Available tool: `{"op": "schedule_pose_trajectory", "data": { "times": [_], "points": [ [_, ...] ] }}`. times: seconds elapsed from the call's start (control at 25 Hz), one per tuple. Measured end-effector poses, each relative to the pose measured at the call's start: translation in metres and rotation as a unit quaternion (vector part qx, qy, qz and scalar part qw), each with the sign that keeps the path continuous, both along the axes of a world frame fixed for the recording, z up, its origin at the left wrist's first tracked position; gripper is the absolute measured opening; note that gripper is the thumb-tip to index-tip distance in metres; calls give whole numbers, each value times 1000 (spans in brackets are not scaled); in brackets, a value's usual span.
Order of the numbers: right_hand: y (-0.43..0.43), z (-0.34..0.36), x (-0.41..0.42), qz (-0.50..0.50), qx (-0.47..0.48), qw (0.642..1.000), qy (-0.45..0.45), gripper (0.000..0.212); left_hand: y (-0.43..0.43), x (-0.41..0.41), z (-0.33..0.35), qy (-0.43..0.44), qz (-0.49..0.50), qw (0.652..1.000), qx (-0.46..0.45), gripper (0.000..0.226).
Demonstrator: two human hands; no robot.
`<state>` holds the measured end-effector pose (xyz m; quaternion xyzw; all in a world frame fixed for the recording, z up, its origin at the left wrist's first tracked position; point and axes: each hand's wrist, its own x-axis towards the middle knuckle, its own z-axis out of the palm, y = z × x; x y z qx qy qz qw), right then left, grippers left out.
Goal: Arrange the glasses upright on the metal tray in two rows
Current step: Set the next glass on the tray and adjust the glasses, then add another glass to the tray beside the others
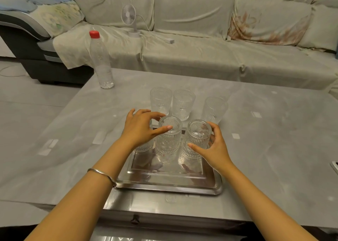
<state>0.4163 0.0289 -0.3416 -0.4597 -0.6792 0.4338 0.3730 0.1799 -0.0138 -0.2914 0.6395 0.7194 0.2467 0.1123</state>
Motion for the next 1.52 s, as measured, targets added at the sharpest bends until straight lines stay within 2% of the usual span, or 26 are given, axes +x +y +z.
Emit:
{"op": "schedule_pose_trajectory", "data": {
  "times": [0.32,0.52,0.68,0.76,0.92,1.04,1.2,1.4,1.52],
  "points": [
    [1,-2,-1,16,-8,1000,-3,84,-1,0,1,4,-10,1000,-6,74],
    [0,19,6,39,-12,999,-31,96,2,-2,9,-17,-37,999,-10,76],
    [32,61,20,-35,52,998,23,83,25,6,36,-46,-49,997,41,77],
    [57,69,26,-69,66,995,9,81,48,15,45,-36,-56,996,54,75],
    [99,63,23,-66,1,996,-67,88,97,23,39,0,-56,998,-35,81],
    [116,58,17,-48,-33,994,-88,94,120,22,28,48,-37,995,-76,83],
    [126,50,11,-55,-22,993,-106,93,132,21,20,54,-31,993,-104,82],
    [120,57,12,-91,14,991,-101,83,126,22,19,45,-25,993,-108,78],
    [109,78,16,-131,31,990,-34,75,114,25,26,-9,-27,997,-70,77]
  ]
}}
